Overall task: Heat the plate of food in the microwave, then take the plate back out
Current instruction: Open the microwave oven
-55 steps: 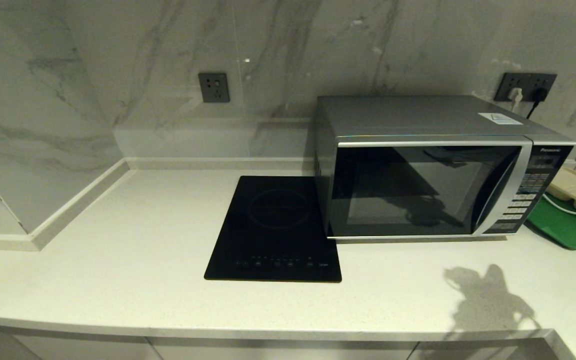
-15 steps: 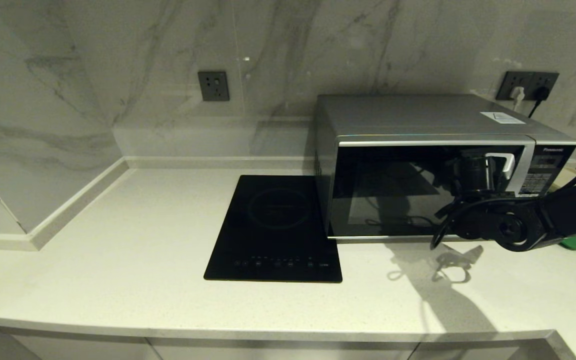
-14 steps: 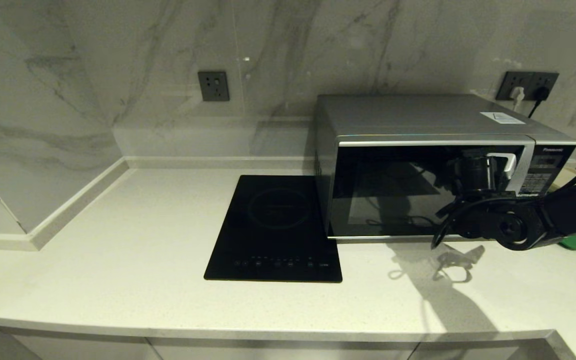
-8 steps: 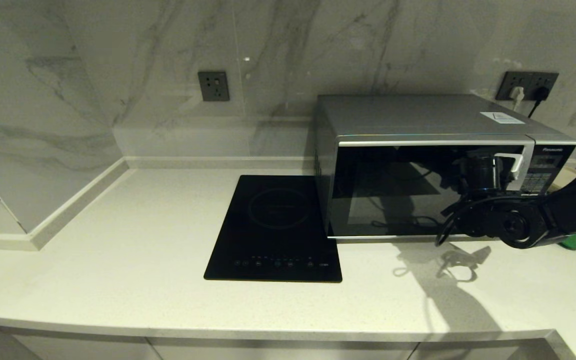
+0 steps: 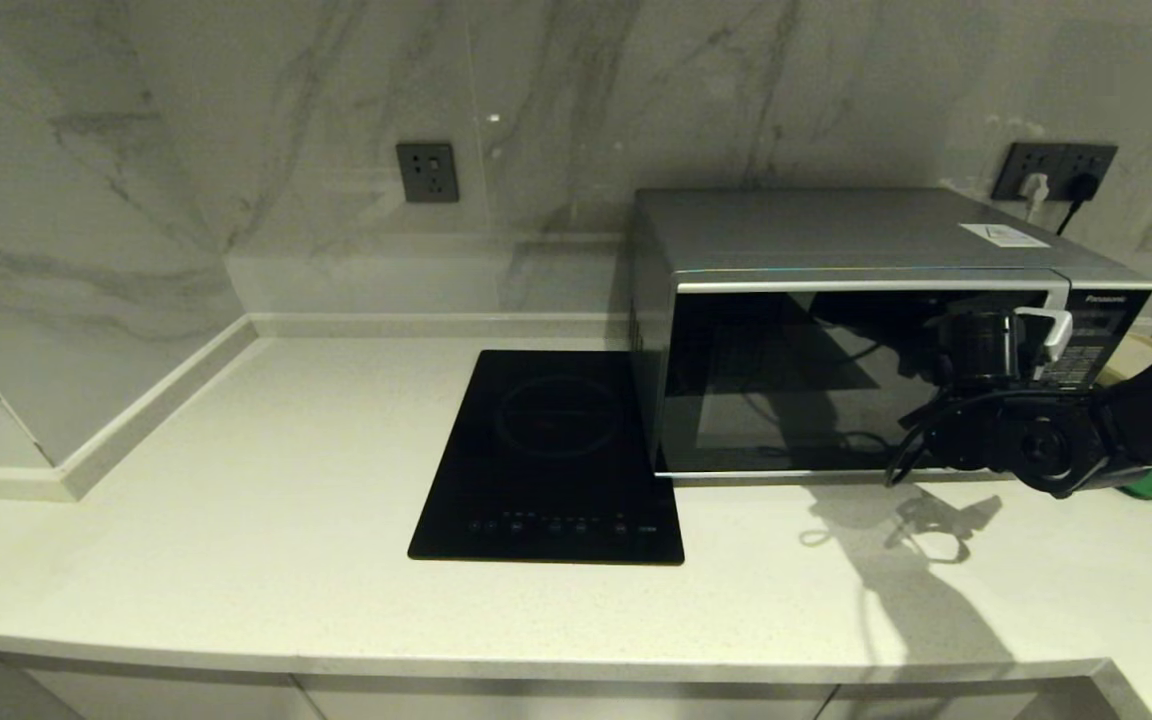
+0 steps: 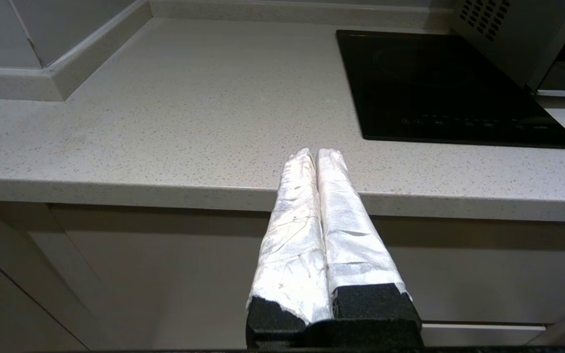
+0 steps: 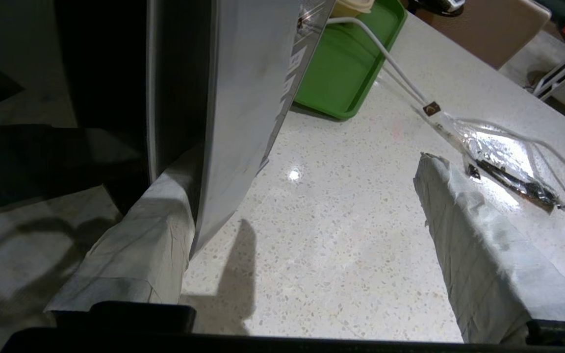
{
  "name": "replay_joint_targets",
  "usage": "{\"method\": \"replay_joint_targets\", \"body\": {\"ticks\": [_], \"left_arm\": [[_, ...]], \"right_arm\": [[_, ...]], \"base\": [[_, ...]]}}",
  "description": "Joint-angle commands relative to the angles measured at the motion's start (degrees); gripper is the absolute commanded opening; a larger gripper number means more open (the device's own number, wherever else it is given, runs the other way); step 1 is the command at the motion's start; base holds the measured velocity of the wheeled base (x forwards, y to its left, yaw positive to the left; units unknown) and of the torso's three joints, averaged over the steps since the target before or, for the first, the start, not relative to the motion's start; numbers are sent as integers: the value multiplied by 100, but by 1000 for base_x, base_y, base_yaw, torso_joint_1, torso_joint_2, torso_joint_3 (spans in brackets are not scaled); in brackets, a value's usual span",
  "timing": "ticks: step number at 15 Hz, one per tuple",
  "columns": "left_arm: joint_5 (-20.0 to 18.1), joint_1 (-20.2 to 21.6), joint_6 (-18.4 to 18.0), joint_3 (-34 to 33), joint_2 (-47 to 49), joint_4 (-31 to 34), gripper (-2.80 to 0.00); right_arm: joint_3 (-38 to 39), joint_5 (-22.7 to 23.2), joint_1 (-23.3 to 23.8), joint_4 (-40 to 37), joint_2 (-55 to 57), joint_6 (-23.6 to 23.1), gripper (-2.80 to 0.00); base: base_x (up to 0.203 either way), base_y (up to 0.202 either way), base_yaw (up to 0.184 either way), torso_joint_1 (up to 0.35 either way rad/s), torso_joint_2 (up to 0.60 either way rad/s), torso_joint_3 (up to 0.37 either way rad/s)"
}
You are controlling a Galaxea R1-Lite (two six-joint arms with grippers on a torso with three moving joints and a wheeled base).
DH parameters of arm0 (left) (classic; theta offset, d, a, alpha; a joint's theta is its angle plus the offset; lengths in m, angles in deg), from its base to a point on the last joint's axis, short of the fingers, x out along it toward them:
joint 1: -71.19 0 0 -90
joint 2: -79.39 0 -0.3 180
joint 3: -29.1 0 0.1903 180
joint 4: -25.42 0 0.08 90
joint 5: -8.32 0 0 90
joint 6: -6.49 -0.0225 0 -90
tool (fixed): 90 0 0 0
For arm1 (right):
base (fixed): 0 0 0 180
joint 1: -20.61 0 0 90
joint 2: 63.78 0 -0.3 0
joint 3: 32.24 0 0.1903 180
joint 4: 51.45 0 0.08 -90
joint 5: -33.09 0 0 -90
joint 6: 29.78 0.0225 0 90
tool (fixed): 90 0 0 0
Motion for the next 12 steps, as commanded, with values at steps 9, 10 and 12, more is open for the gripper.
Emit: {"method": "replay_joint_targets", "body": {"ticks": [9,10,12], "left_arm": [[2,0,3,-1,0,6,-280],[2,0,3,-1,0,-2,-280],[2,0,3,-1,0,-2,-280]], "right_arm": [[103,-46,179,-11,-63,200,0],[168,-46,179,-13,-111,231,0],[330,-46,179,-13,-244,255,0]], "base": [[0,0,0,0,0,0],[0,0,0,0,0,0],[0,0,0,0,0,0]]}}
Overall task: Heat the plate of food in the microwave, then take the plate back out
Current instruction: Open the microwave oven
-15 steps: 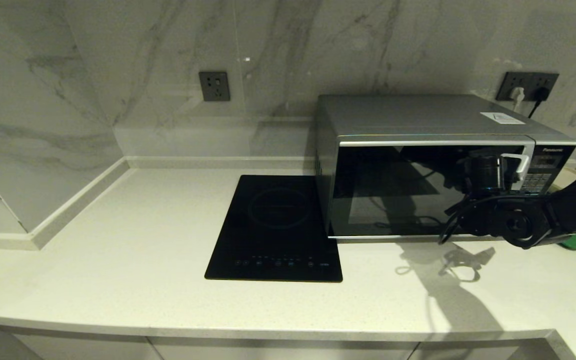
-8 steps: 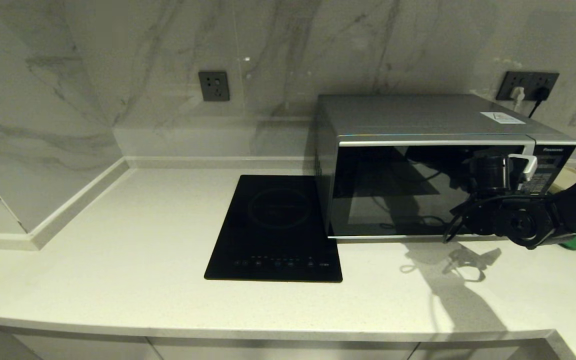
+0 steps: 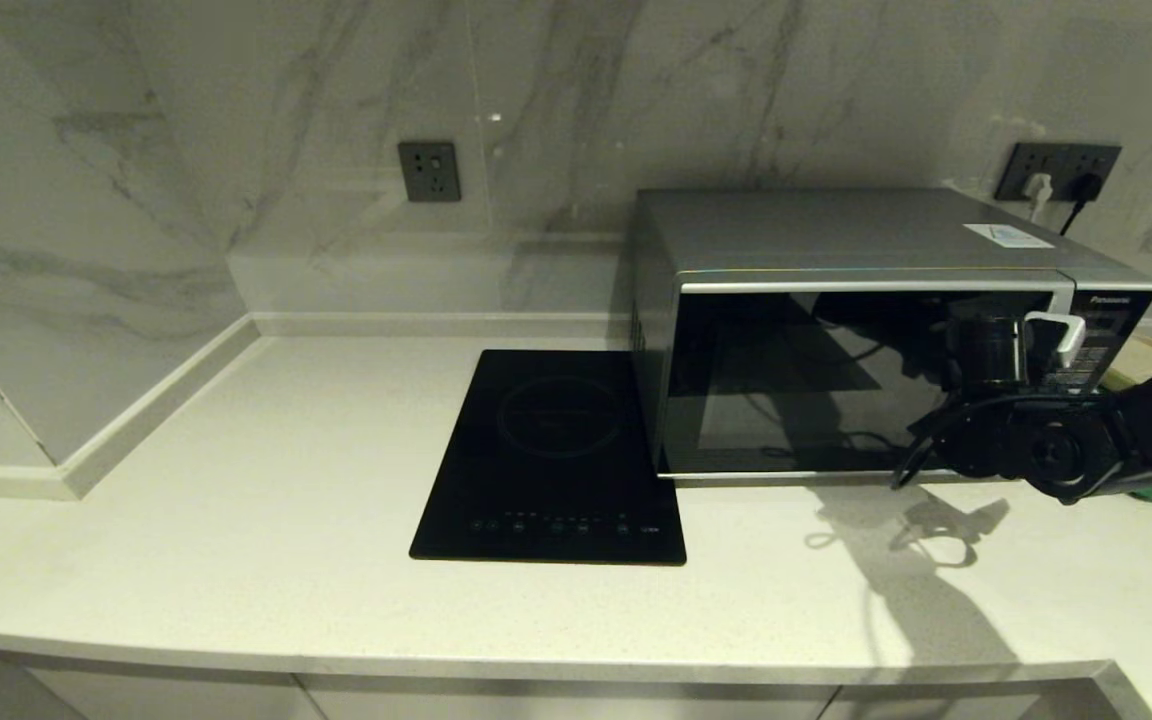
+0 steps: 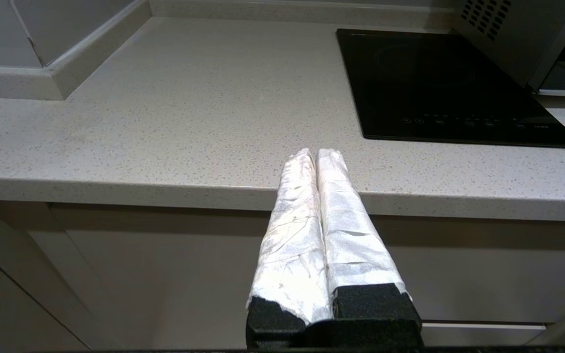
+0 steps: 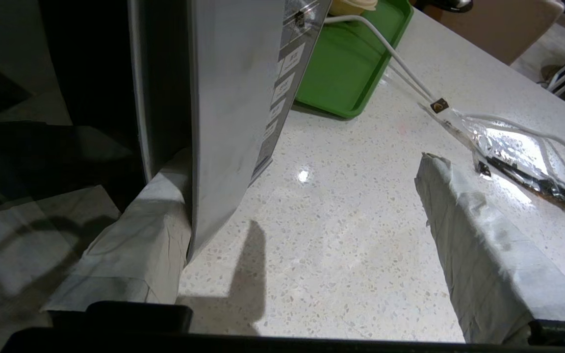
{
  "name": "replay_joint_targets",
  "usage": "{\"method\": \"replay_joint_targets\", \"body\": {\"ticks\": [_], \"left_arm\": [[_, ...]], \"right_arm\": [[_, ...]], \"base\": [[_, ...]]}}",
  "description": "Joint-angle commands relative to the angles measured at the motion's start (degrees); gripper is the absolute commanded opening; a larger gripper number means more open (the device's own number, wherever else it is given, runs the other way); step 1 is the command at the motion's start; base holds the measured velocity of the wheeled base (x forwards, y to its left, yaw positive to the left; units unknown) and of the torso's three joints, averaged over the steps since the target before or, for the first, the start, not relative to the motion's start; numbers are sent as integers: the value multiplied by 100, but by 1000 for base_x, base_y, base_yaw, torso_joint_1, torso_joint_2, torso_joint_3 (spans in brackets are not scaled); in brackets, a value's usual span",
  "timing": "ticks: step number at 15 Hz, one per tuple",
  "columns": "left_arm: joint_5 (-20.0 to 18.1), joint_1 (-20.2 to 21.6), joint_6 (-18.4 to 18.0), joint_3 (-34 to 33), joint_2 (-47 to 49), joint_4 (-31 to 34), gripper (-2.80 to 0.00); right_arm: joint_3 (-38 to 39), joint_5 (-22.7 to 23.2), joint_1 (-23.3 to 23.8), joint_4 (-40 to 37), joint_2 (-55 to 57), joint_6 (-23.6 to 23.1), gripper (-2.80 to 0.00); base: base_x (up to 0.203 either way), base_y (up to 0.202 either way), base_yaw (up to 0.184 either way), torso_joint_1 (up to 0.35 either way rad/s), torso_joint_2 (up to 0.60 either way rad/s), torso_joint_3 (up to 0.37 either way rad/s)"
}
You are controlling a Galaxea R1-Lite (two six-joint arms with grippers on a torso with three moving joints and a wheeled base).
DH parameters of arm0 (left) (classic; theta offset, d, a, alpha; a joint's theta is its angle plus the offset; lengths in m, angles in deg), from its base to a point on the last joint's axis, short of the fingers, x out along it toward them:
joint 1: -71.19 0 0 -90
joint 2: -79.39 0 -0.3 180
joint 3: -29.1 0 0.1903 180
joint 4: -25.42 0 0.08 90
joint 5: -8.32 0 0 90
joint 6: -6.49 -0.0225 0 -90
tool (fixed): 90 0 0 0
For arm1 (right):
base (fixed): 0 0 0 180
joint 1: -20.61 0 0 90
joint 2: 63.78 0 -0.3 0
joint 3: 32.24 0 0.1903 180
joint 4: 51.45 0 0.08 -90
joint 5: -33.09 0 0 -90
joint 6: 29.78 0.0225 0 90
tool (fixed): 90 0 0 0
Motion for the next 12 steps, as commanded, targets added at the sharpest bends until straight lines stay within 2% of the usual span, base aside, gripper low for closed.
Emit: {"method": "replay_joint_targets", "body": {"ticks": [1,12], "left_arm": [[2,0,6,-1,0,-2,-280],[2,0,6,-1,0,-2,-280]], "right_arm": [[144,-65,5,4,-183,52,0],[809,-58,-48,-31,-866,227,0]], "base": [[0,0,0,0,0,0],[0,0,0,0,0,0]]}}
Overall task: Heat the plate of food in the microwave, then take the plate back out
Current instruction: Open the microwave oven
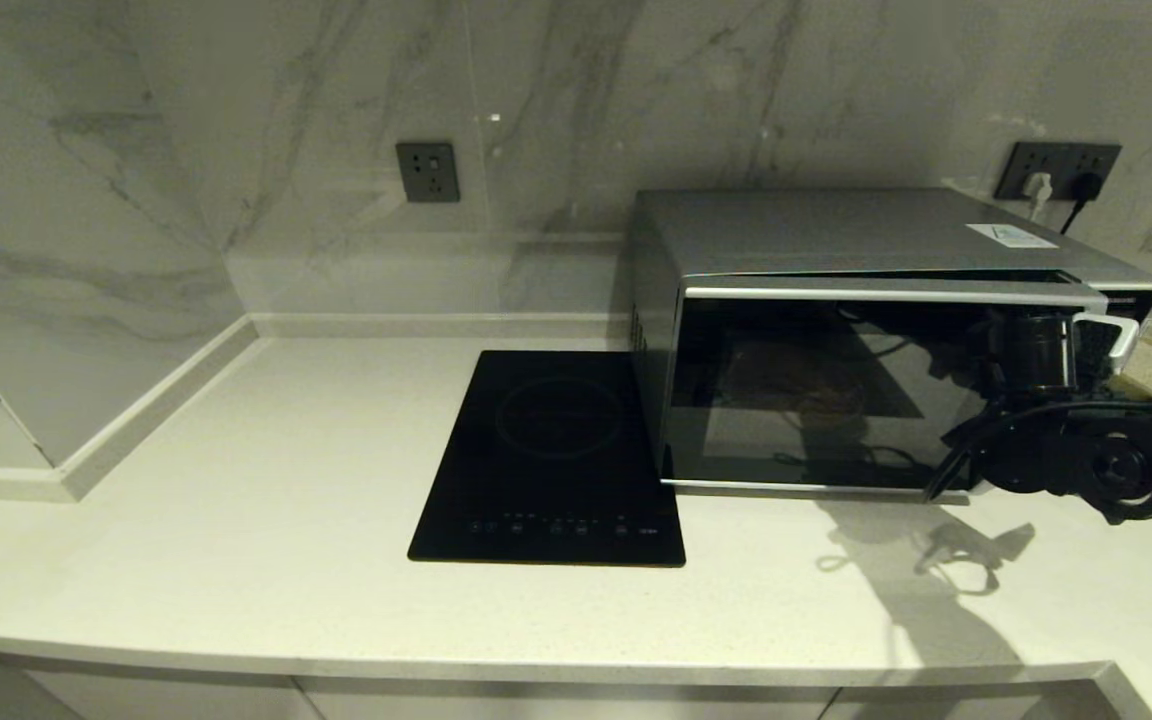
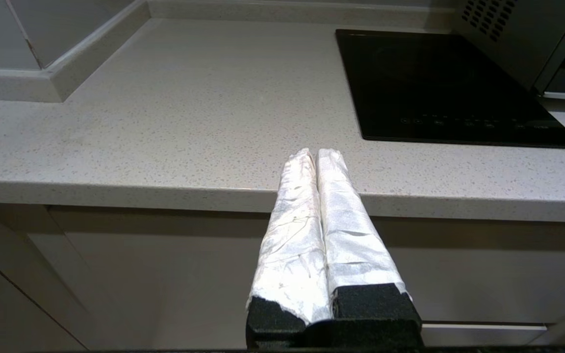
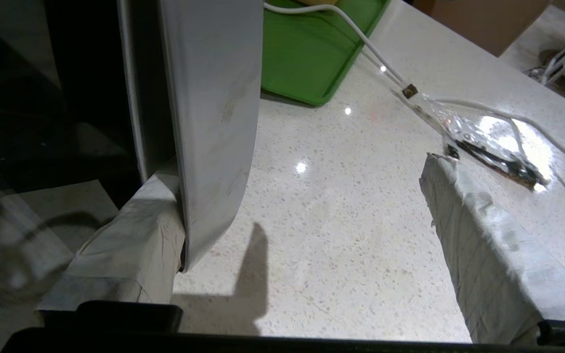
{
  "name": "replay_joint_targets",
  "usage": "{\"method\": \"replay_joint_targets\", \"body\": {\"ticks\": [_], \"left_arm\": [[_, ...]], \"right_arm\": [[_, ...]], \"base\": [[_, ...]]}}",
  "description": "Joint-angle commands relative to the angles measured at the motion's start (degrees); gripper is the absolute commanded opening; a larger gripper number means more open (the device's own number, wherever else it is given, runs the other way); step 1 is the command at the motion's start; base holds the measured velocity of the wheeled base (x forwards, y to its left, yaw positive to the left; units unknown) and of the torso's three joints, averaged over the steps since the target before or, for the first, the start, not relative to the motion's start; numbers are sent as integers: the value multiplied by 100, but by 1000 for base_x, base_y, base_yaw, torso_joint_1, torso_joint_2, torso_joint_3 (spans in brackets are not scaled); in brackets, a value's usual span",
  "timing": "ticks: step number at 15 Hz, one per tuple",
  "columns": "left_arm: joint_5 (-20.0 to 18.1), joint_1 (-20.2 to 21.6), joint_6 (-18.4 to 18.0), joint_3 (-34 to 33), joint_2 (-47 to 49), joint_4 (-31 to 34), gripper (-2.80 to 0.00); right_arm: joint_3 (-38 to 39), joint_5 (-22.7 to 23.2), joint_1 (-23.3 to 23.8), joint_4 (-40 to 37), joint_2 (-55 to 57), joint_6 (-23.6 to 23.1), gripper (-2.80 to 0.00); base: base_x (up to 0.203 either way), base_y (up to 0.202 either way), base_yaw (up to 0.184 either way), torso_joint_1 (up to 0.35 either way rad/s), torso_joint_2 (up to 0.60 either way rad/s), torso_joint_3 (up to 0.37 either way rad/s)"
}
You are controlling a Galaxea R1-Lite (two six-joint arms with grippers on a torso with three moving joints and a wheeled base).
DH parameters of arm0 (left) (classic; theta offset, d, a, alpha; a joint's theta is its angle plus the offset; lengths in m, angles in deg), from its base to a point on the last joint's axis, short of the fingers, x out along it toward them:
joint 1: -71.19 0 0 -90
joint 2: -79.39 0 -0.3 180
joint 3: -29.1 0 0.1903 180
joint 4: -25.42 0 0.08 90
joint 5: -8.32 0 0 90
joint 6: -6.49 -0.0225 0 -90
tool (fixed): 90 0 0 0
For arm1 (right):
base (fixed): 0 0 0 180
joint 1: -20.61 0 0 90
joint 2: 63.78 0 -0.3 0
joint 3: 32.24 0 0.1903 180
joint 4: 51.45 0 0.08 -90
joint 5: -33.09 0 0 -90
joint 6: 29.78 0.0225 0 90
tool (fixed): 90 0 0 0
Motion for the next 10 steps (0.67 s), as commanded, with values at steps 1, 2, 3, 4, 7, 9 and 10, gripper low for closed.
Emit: {"method": "replay_joint_targets", "body": {"ticks": [1,2,3,4,7,9,10], "left_arm": [[4,0,3,-1,0,-2,-280],[4,0,3,-1,0,-2,-280],[4,0,3,-1,0,-2,-280],[4,0,3,-1,0,-2,-280],[4,0,3,-1,0,6,-280],[4,0,3,-1,0,-2,-280],[4,0,3,-1,0,-2,-280]], "right_arm": [[200,-10,-22,30,-90,61,0],[234,15,-122,36,-90,86,0],[284,72,-296,38,-168,115,0],[401,211,-524,32,-374,145,0],[798,819,-1354,-500,-1421,211,-280],[901,1407,-1902,-1455,-2478,317,-280],[860,1774,-2100,-2105,-3004,368,-280]], "base": [[0,0,0,0,0,0],[0,0,0,0,0,0],[0,0,0,0,0,0],[0,0,0,0,0,0],[0,0,0,0,0,0],[0,0,0,0,0,0],[0,0,0,0,0,0]]}}
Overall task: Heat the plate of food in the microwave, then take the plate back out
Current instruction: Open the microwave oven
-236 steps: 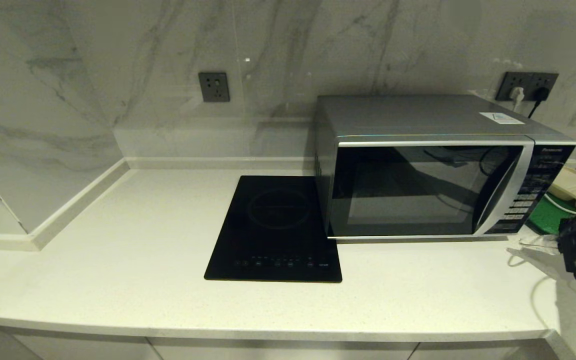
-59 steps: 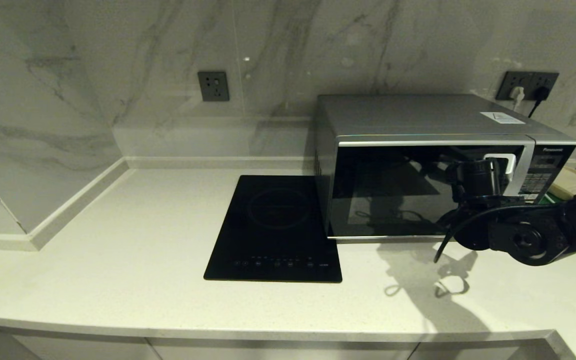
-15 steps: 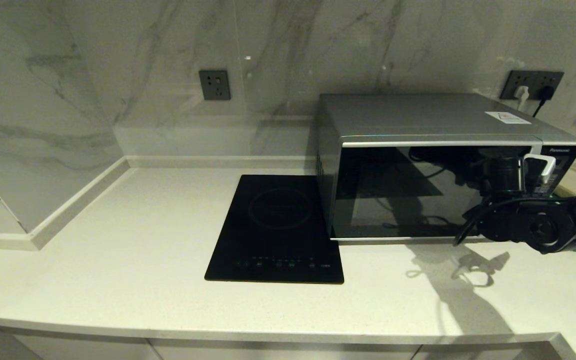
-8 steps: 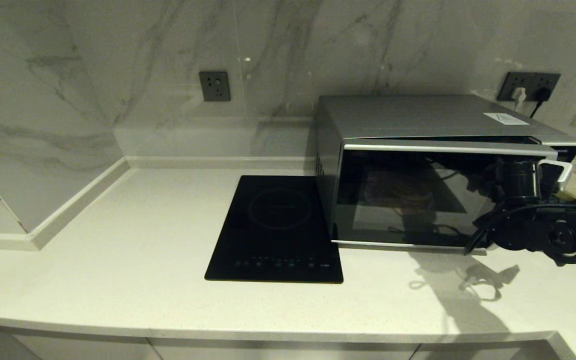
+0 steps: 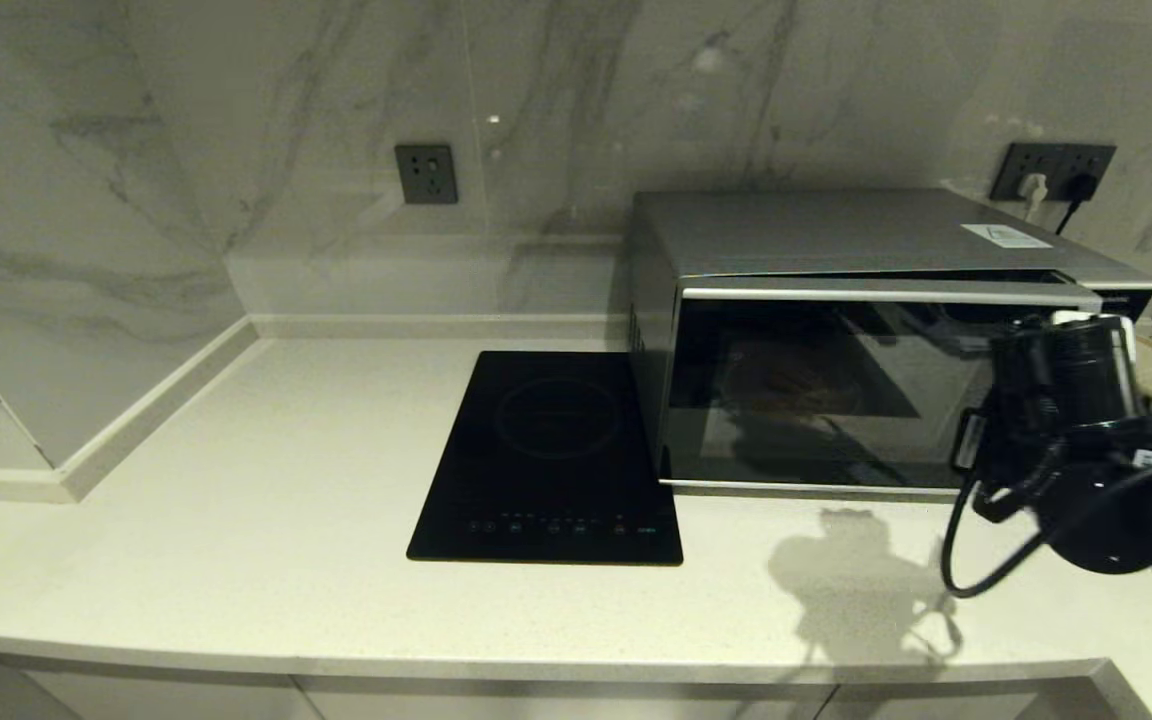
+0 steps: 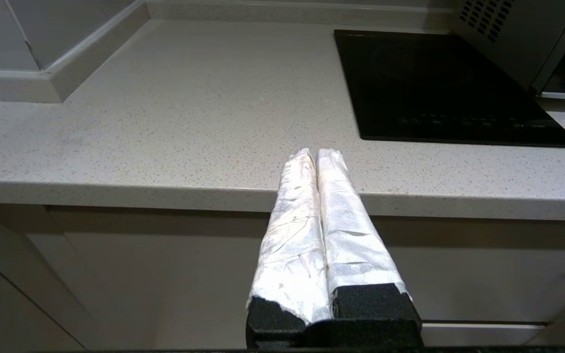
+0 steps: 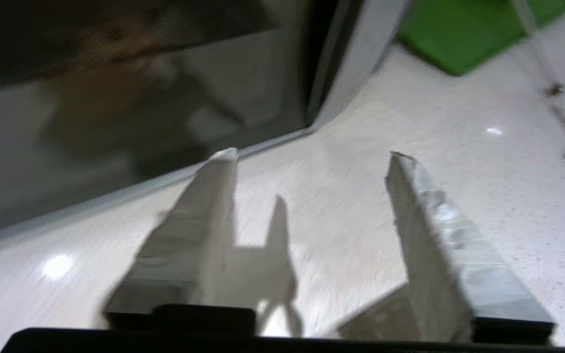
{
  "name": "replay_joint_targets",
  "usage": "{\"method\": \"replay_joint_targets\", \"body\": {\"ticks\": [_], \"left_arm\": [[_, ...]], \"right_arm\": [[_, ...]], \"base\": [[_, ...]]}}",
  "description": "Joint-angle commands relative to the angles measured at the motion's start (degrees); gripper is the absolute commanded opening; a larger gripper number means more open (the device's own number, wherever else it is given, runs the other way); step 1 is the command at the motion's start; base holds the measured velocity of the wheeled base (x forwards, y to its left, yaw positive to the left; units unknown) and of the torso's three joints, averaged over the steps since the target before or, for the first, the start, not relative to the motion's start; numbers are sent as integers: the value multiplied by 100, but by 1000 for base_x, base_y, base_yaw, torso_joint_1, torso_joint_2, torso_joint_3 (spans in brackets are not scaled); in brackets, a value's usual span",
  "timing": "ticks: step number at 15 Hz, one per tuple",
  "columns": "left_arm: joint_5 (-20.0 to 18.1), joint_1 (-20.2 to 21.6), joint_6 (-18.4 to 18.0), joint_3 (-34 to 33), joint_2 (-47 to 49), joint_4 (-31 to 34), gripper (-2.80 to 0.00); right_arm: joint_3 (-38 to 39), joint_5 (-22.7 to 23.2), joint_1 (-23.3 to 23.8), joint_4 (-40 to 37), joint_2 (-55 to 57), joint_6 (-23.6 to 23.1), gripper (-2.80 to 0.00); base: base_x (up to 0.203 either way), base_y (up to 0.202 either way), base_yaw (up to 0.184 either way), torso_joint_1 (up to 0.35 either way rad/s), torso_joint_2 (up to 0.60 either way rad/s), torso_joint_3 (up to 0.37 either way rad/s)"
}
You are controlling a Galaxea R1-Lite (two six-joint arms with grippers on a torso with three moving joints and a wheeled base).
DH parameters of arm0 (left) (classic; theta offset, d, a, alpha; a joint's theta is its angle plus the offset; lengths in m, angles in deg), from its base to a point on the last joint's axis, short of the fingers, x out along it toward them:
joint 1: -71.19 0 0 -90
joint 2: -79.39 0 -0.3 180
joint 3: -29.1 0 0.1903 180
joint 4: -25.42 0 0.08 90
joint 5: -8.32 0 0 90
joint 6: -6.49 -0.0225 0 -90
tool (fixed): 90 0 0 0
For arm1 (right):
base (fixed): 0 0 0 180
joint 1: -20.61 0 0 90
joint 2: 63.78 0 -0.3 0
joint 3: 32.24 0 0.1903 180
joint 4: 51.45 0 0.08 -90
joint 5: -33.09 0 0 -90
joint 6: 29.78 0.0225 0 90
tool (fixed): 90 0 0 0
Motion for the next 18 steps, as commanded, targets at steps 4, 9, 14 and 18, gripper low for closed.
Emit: {"method": "replay_joint_targets", "body": {"ticks": [4,9,14,18], "left_arm": [[6,0,3,-1,0,-2,-280],[6,0,3,-1,0,-2,-280],[6,0,3,-1,0,-2,-280],[6,0,3,-1,0,5,-280]], "right_arm": [[-1794,2230,-651,-3936,-2243,626,-280],[-3230,4191,-332,-5591,-2150,1236,-280],[-3750,4205,12,-5537,-1665,1305,-280],[-4965,4380,640,-5538,-605,1075,-280]], "base": [[0,0,0,0,0,0],[0,0,0,0,0,0],[0,0,0,0,0,0],[0,0,0,0,0,0]]}}
